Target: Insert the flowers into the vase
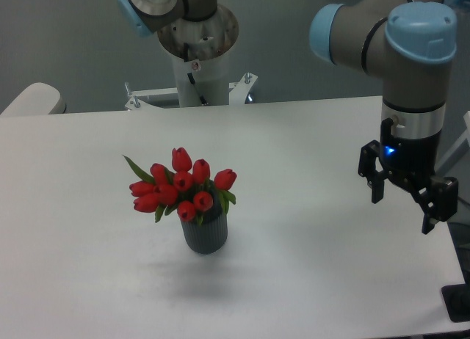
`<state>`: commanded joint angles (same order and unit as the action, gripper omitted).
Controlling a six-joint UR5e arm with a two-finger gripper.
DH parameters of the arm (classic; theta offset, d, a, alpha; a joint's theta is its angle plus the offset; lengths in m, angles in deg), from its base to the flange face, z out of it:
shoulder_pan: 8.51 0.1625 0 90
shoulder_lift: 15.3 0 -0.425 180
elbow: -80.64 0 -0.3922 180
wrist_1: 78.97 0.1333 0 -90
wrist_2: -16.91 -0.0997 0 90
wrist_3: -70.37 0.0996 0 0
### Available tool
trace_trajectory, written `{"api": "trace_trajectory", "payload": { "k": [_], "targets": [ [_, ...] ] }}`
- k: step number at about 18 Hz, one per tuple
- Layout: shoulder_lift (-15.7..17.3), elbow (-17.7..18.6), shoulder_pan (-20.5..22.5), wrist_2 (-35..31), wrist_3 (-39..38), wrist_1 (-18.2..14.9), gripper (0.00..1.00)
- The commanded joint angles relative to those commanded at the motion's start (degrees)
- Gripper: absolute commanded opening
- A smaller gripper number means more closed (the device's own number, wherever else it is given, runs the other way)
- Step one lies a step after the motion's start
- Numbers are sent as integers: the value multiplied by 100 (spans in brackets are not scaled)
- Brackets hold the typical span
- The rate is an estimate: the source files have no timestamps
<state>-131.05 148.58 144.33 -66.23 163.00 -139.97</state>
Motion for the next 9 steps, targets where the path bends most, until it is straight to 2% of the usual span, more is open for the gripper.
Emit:
{"api": "trace_trajectory", "payload": {
  "k": [9],
  "targets": [
    [0, 26, -9, -44, 0, 9, 100]
  ]
}}
